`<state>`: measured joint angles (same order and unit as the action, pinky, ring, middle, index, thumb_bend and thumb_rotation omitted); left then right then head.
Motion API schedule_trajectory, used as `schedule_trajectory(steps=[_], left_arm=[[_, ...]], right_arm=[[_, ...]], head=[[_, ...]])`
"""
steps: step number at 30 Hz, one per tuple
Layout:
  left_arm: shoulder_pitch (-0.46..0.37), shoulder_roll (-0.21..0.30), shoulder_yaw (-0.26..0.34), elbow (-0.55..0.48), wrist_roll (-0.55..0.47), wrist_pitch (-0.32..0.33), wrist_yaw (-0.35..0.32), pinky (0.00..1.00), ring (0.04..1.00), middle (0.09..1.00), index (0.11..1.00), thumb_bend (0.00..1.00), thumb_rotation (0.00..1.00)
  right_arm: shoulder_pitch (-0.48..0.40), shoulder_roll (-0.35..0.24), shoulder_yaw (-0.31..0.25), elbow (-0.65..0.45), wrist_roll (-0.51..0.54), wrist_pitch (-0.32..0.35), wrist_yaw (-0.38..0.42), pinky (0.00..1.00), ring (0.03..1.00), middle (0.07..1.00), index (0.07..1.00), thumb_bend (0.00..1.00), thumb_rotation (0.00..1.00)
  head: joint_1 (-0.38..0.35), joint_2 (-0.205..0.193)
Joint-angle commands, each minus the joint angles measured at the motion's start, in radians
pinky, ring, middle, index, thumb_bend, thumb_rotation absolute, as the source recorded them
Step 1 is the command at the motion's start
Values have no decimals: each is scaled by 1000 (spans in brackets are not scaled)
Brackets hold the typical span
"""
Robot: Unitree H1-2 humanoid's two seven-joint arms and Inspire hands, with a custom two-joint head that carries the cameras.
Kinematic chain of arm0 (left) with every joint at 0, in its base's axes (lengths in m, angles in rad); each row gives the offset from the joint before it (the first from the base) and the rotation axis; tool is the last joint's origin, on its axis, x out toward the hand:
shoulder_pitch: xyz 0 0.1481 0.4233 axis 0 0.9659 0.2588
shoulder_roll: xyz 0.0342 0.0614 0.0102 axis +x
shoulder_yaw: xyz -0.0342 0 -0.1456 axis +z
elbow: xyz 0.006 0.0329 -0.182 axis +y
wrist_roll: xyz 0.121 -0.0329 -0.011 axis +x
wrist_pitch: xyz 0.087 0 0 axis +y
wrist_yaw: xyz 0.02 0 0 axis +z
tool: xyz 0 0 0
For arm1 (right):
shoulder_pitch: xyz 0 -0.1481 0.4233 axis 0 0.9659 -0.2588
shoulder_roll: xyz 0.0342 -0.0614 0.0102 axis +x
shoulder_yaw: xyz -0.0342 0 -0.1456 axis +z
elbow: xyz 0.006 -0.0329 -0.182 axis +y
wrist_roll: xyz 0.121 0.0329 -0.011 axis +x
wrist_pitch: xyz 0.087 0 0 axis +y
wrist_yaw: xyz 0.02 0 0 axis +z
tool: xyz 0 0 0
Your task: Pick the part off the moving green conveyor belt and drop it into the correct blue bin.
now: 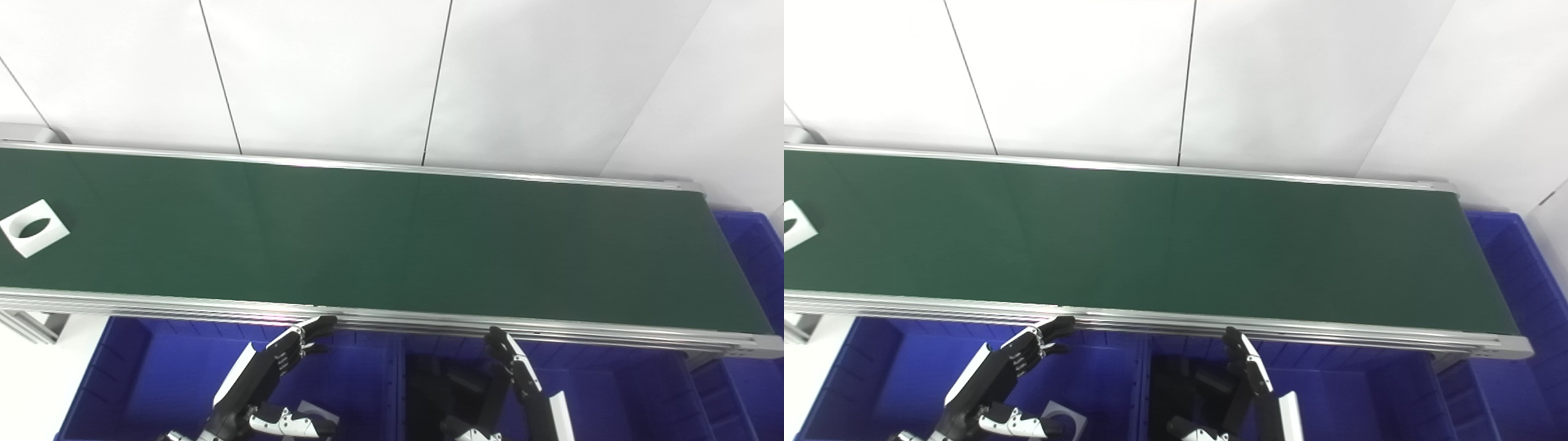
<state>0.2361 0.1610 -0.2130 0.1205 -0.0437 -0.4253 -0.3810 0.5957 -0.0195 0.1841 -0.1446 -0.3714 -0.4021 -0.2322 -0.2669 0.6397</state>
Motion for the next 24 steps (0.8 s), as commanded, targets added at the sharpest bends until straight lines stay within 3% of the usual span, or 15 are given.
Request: schedule_trajectory(steps=[1,4,7,24], left_arm=[[-8,3,-2,-23,-24,-44,-9,812,883,895,843,944,229],[-10,1,-2,-19,-42,-43,-15,825,889,897,844,942,215],[-11,2,-2,-21,-44,-41,-18,832,896,900,851,937,221],[-16,6,-2,-31,-37,-38,-14,838,903,906,860,915,235]], right_arm=[[11,-5,6,-37,16,1,28,807,877,884,920,947,321],[10,-10,5,-45,26,14,54,817,887,894,941,947,224],[6,-11,3,-44,45,12,70,826,887,895,944,942,200],[6,34,-15,-60,26,39,65,824,881,883,934,848,252]], head=[[1,-1],[-2,8],[-7,19],[-20,48]])
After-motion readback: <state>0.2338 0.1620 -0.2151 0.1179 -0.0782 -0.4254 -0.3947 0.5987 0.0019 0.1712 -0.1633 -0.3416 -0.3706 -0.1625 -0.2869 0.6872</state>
